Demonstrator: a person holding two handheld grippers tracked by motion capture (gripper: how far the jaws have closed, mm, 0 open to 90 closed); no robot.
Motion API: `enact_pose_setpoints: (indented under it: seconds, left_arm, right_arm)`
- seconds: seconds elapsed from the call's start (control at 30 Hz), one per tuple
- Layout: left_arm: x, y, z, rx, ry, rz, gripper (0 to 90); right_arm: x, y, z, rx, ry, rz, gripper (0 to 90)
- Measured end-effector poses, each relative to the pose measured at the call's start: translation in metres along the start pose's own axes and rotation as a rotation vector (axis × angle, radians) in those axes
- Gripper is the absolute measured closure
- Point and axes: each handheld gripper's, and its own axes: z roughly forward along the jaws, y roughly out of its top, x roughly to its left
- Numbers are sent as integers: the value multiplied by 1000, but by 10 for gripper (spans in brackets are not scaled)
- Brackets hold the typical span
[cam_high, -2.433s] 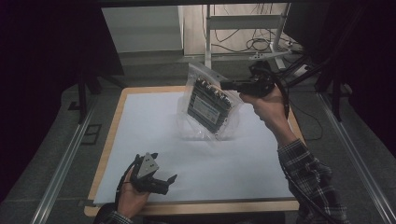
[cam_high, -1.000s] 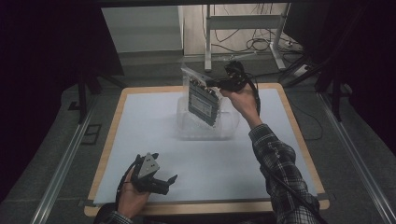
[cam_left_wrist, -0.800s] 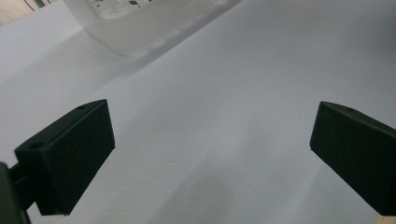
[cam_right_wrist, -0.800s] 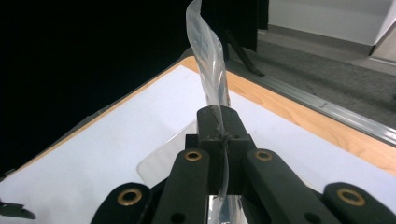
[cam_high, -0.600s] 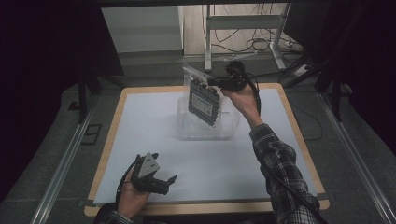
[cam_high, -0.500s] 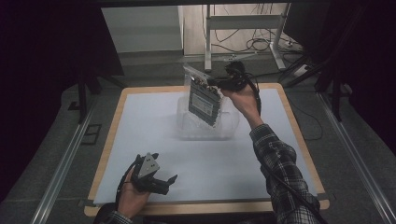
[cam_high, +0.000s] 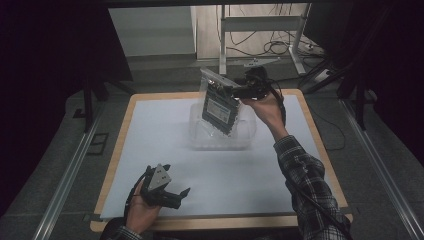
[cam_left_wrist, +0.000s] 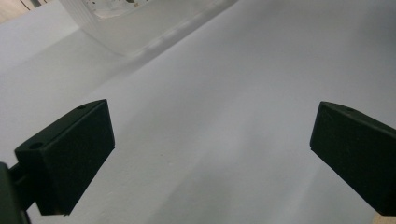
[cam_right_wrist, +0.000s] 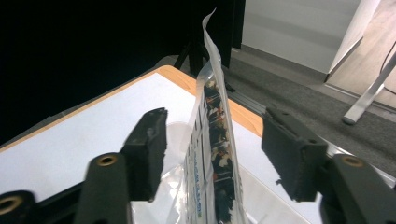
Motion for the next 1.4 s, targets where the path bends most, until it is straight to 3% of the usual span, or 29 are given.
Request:
enact_pose_setpoints:
  seconds: [0.23,0.6,0.73,1.03,1.4]
  left_arm:
    - [3,-1,-1,-17,-22,-23,0]
    - [3,0,-1,-44,-24,-10,0]
    - [3,0,-2,-45,-20,-7,1]
    - [0,0,0,-30,-11,14,0]
    - [-1,0,0,-27,-11,17,0]
  right_arm:
    - [3,-3,-12,-6,-1,-20,281]
    - [7,-17,-26,11,-4,-44,177]
    - [8,-24,-31,23,20,-32,128]
    - [11,-36,-40,26,36,-26,86]
    - [19,-55,-49,69,46,-66,38]
